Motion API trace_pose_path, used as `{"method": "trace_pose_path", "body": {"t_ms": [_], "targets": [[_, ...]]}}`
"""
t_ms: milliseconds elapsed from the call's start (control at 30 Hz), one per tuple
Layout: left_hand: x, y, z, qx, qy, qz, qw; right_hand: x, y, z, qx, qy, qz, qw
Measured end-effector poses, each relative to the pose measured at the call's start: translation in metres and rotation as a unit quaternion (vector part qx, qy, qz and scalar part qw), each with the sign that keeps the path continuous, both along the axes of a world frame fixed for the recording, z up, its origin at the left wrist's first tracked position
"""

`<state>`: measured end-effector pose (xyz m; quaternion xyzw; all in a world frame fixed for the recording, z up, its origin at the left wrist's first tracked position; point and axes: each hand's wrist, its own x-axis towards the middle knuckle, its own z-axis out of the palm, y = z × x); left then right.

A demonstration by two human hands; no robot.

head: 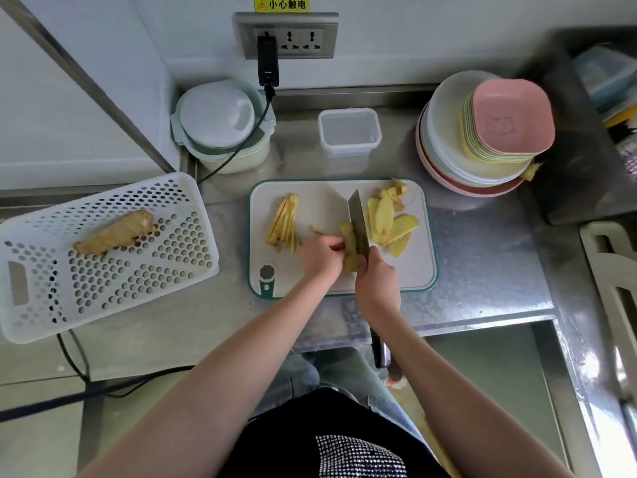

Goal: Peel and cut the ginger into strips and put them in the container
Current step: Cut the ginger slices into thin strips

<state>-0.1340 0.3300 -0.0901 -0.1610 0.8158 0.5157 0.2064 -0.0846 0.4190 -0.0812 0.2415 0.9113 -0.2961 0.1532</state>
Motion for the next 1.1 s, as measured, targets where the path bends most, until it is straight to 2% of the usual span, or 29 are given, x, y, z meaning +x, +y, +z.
{"method": "trace_pose_path", "body": {"t_ms": [267,400,567,700,1100], "targets": [[0.006,-0.020,0.001,0.030,0.005,0.053,0.998,-0.004,-0.018,-0.001,-0.026,-0.006,0.044,0.999],[0.002,-0.023,-0.001,0.004,0.004,0.066,0.998,-0.005,-0.010,0.004,-0.015,0.003,0.034,0.999],[-0.012,-0.027,-0.004,0.058,-0.077,0.155,0.983,-0.010,-0.003,0.019,-0.004,0.037,0.066,0.997],[-0.018,-0.027,-0.001,0.069,-0.117,0.136,0.981,-0.013,-0.012,0.017,0.008,0.020,0.086,0.996],[-0.024,-0.025,-0.007,0.073,-0.144,0.151,0.975,-0.009,-0.031,0.007,0.078,-0.039,0.100,0.991]]}}
